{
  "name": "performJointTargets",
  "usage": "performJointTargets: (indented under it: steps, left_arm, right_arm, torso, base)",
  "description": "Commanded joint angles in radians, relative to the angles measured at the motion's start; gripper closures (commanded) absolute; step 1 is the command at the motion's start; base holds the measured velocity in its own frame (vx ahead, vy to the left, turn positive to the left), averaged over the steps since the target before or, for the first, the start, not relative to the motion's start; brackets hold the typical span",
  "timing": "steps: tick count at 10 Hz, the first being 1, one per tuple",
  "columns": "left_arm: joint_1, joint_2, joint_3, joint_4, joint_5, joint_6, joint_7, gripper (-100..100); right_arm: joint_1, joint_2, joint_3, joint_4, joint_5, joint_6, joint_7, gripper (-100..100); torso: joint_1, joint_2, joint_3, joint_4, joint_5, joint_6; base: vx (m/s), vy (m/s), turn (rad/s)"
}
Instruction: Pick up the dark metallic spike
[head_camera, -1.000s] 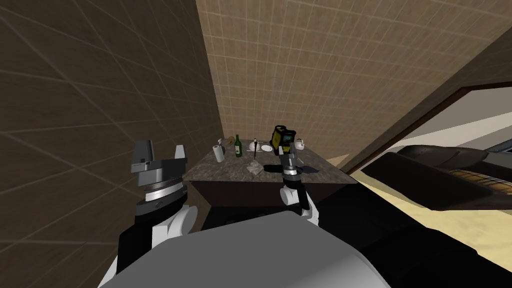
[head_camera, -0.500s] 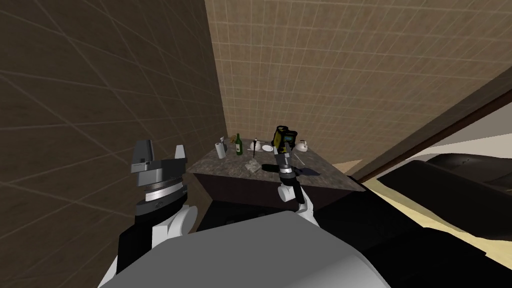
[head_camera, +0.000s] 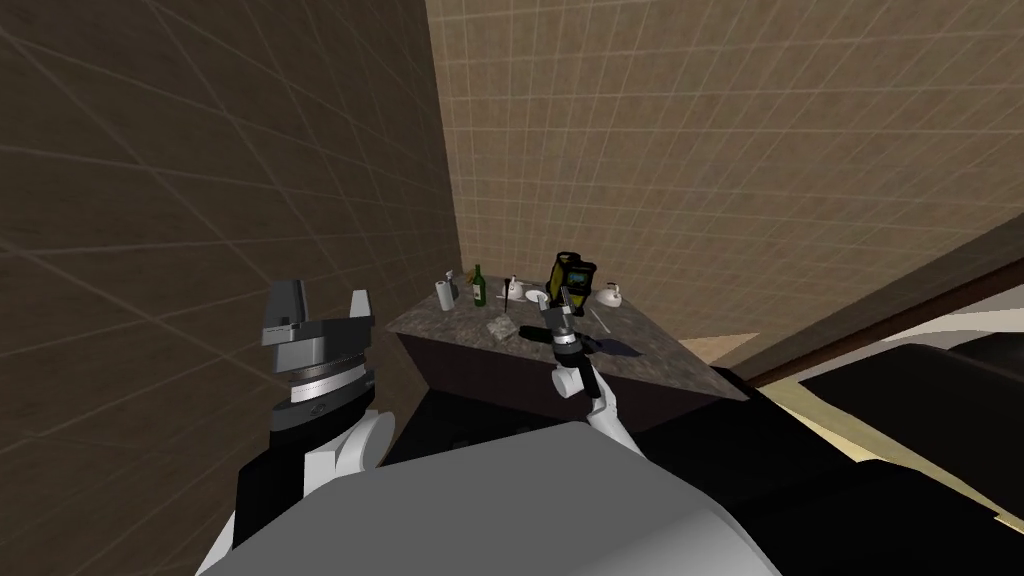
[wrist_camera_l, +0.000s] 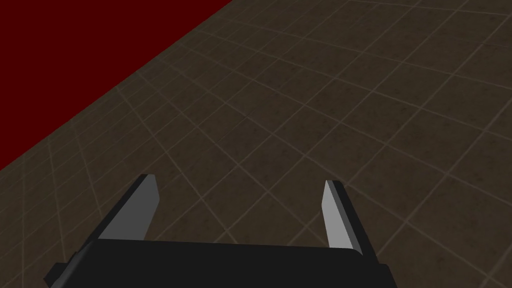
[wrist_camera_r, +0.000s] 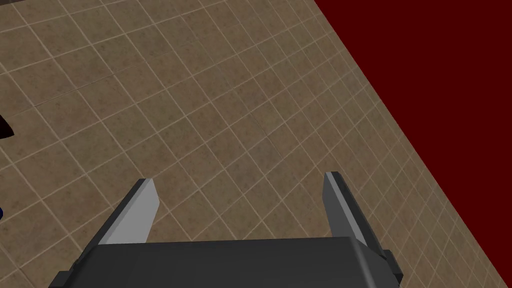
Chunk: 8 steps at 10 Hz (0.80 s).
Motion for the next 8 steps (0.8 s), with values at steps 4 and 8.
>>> performJointTargets:
  steps: [4,8]
  left_arm:
    - [0.000,0.000,0.000,0.000,0.000,0.000,0.000,0]
    - [0.000,0.000,0.000,0.000,0.000,0.000,0.000,0]
  right_arm:
    - [-0.043,-0.032,0.025,0.059,-0.019,-0.014,-0.109,-100]
    - [-0.116,-0.084,0.072,0.157,-0.049,-0.043,-0.221,-100]
  torso:
    - [0.000,-0.001,0.000,0.000,0.000,0.000]
    - [0.003,-0.003,-0.001,0.000,0.001,0.000]
  base:
    - [-0.054,-0.078,0.093]
    - [-0.069,-0.087,0.170]
